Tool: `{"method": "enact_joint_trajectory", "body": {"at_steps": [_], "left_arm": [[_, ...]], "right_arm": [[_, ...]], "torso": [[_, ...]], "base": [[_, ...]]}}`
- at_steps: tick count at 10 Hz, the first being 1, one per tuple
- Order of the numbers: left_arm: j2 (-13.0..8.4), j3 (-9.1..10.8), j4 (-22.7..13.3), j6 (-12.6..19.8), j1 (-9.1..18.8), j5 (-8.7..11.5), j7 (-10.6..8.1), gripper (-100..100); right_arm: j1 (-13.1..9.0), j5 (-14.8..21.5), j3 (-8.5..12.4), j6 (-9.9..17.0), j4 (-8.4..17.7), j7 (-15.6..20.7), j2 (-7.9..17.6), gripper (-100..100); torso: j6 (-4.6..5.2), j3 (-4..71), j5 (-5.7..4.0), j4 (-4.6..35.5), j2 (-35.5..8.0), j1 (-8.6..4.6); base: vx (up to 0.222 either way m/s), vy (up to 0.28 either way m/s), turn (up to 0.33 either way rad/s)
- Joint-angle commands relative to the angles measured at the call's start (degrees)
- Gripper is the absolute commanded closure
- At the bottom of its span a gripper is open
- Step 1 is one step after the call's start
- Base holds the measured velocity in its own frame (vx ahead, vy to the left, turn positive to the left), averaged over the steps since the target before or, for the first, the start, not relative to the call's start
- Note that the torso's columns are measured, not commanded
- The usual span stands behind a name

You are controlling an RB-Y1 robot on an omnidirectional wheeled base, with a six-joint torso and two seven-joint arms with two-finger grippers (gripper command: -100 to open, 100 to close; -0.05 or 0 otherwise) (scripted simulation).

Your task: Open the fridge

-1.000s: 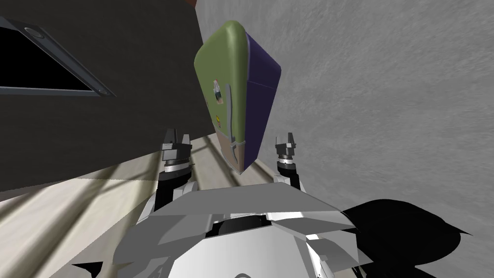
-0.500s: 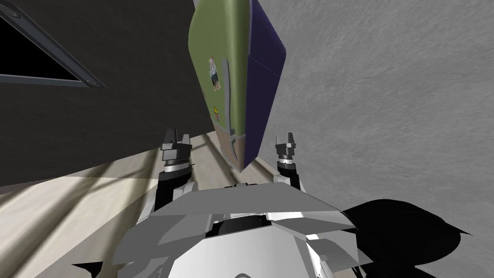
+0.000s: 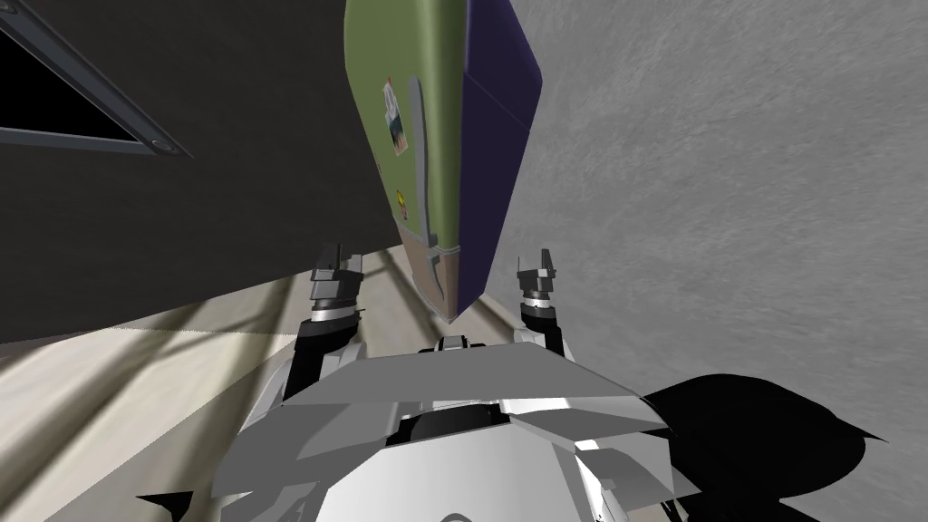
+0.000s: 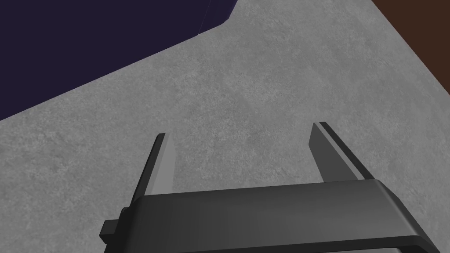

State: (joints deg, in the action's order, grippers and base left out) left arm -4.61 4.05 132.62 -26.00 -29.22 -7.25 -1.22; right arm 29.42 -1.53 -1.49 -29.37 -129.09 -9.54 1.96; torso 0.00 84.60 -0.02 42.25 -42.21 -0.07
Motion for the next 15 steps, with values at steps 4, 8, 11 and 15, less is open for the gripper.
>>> {"method": "enact_joint_trajectory", "body": {"at_steps": [4, 8, 11, 15], "left_arm": [[-3.8, 2.15, -4.4, 6.8, 1.0, -1.4, 2.06, -100], [-3.2, 3.38, -7.0, 10.6, 1.7, -2.1, 3.21, -100], [-2.4, 4.70, -9.8, 14.6, 2.3, -3.0, 4.44, -100], [-2.6, 5.86, -12.2, 18.2, 2.9, -3.7, 5.52, -100]], "right_arm": [[0.0, 0.0, 0.0, 0.0, 0.0, 0.0, 0.0, 0], [0.0, 0.0, 0.0, 0.0, 0.0, 0.0, 0.0, 0], [0.0, 0.0, 0.0, 0.0, 0.0, 0.0, 0.0, 0], [0.0, 0.0, 0.0, 0.0, 0.0, 0.0, 0.0, 0]], "torso": [[0.00, 0.0, 0.00, 0.0, 0.0, -0.03], [0.00, -0.1, 0.09, 0.1, -0.2, 0.30], [0.00, 0.0, -0.03, 0.0, 0.0, -0.07], [0.00, -0.1, 0.07, 0.1, -0.2, 0.25]], "base": [[0.088, -0.155, 0.048], [0.073, -0.126, 0.033], [0.085, -0.164, 0.049], [0.062, -0.131, 0.031]]}}
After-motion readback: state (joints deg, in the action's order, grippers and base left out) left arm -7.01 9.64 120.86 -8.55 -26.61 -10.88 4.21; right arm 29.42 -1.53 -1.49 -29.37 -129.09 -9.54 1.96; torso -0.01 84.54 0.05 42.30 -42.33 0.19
